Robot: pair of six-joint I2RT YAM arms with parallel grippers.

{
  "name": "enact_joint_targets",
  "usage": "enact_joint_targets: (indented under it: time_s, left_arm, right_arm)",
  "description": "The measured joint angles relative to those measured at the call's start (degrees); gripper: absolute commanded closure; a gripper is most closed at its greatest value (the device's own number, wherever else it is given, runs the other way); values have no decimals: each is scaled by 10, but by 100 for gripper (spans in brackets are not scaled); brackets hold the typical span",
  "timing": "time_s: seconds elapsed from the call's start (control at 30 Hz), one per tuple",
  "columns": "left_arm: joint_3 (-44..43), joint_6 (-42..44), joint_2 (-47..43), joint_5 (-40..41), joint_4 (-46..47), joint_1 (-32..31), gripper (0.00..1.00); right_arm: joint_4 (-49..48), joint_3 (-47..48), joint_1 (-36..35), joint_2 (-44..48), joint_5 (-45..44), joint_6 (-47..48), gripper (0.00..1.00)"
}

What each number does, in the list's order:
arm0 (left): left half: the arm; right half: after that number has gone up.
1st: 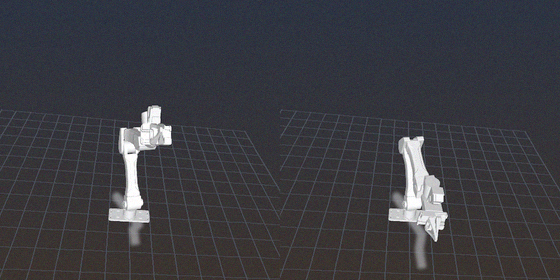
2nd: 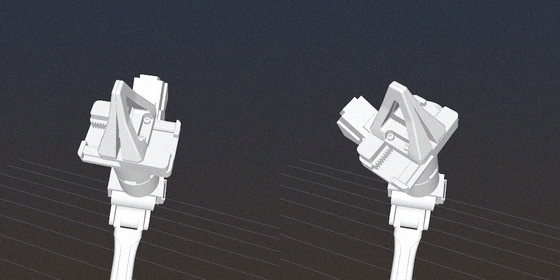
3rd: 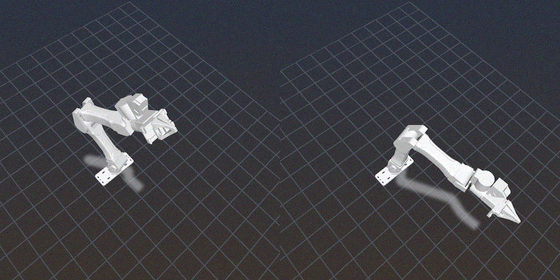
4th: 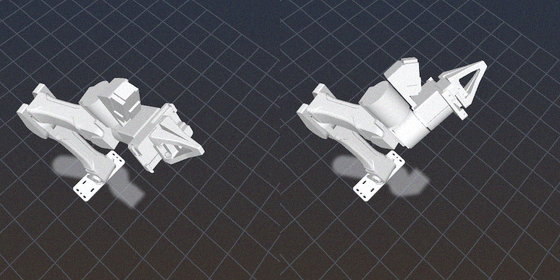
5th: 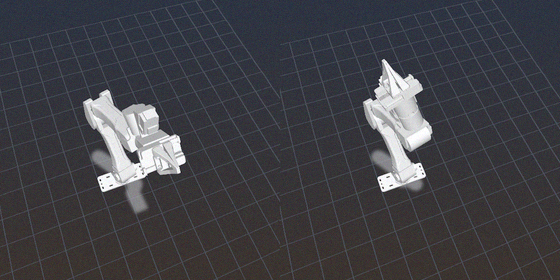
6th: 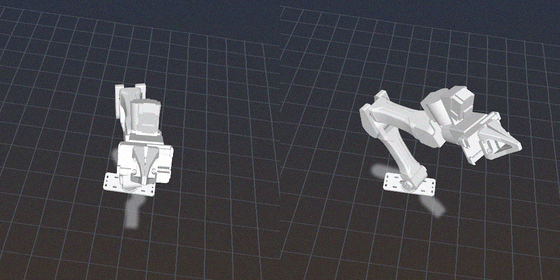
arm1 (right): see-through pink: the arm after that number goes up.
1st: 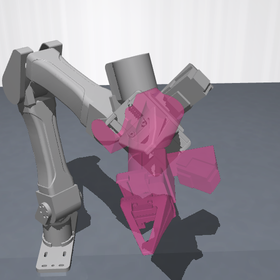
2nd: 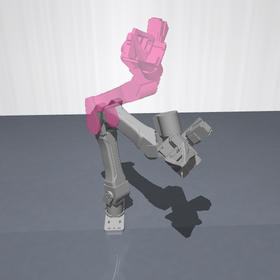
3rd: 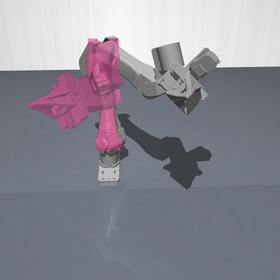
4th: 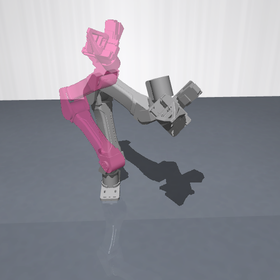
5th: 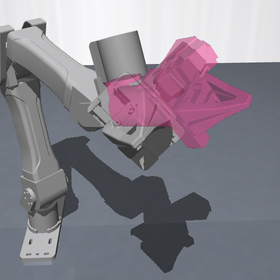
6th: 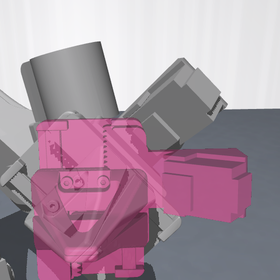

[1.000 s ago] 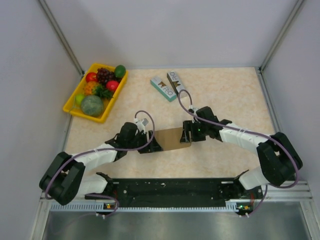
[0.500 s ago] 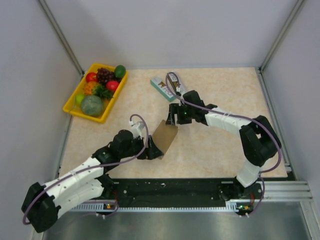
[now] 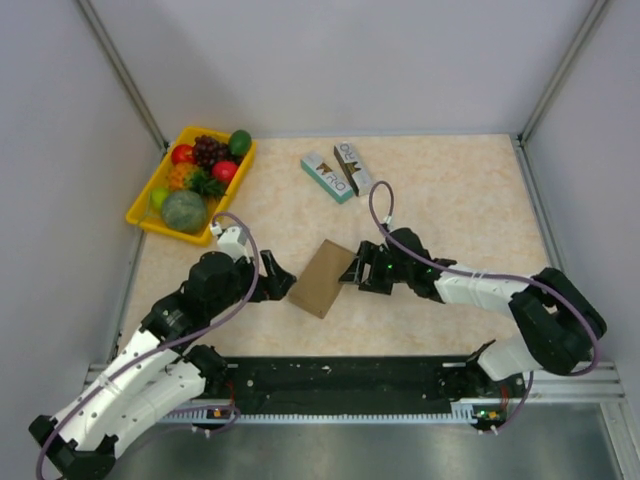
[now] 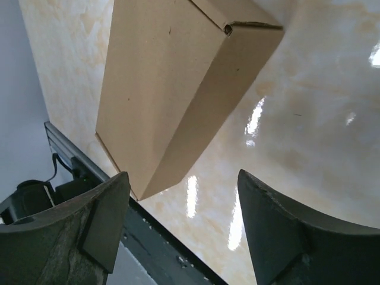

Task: Fold the paper box

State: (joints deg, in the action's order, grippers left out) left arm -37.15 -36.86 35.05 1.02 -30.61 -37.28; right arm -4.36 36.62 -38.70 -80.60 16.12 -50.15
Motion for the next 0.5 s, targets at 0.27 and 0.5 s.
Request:
enact_joint_targets:
  time_s: [0.27, 0.5]
  left_arm:
    - [-62, 22, -43, 14, -54, 0, 7]
    - [-115, 34, -92, 14, -106, 0, 7]
  right_arm:
    - [-125, -9, -37, -85, -37, -122, 41]
    - [-155, 49, -76, -170, -74, -136, 50]
